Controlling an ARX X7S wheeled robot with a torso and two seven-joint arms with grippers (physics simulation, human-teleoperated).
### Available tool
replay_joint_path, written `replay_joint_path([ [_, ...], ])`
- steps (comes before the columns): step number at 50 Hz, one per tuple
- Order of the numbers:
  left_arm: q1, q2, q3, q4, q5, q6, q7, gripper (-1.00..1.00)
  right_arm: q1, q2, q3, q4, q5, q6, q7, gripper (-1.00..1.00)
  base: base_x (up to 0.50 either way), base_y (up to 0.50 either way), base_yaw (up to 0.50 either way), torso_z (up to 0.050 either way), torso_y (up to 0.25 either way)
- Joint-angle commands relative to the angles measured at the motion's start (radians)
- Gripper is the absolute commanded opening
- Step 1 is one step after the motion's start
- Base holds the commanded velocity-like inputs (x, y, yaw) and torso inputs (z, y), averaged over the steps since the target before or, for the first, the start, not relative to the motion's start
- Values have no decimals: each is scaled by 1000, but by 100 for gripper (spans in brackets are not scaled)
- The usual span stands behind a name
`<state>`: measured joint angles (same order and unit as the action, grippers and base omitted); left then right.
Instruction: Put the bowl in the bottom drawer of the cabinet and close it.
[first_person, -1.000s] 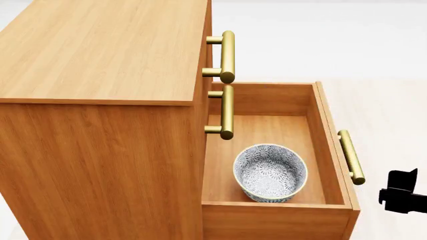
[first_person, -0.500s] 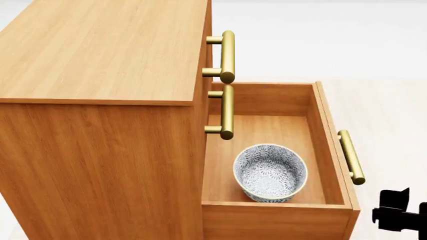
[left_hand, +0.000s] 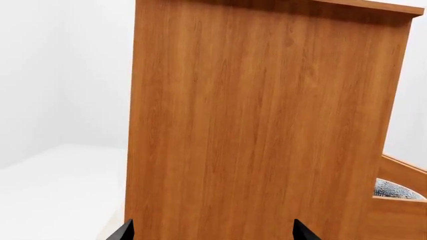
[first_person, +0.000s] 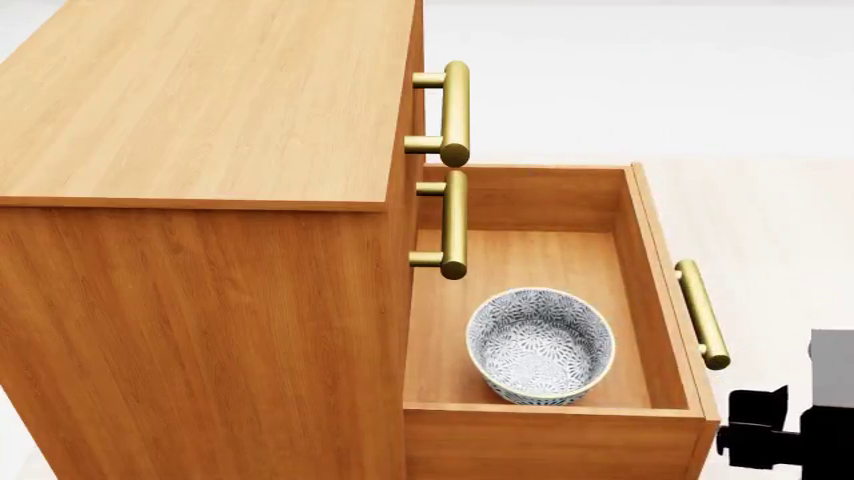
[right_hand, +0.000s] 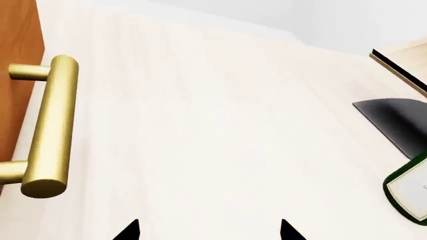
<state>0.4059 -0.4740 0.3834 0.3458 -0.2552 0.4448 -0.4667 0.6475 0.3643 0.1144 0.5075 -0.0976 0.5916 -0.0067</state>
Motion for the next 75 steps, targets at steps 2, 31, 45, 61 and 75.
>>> replay_joint_path([
  [2,-1,-1,2,-2,0,2,-2,100,24,-19,-31,63,-7,-33,3,100,0,0,0,0,0],
  [31,-5,-6,4,0,-10,2,-6,100,9,-45,-58,5,3,-2,-22,100,0,0,0,0,0],
  [45,-3,-9,6,2,-10,4,-8,100,-2,-60,-60,-33,13,11,-25,100,0,0,0,0,0],
  [61,-7,-8,9,-8,-13,11,-6,100,1,-73,-69,-24,21,8,-26,100,0,0,0,0,0],
  [75,-7,-13,9,-5,-20,13,-7,100,4,-95,-86,-25,24,7,-24,100,0,0,0,0,0],
])
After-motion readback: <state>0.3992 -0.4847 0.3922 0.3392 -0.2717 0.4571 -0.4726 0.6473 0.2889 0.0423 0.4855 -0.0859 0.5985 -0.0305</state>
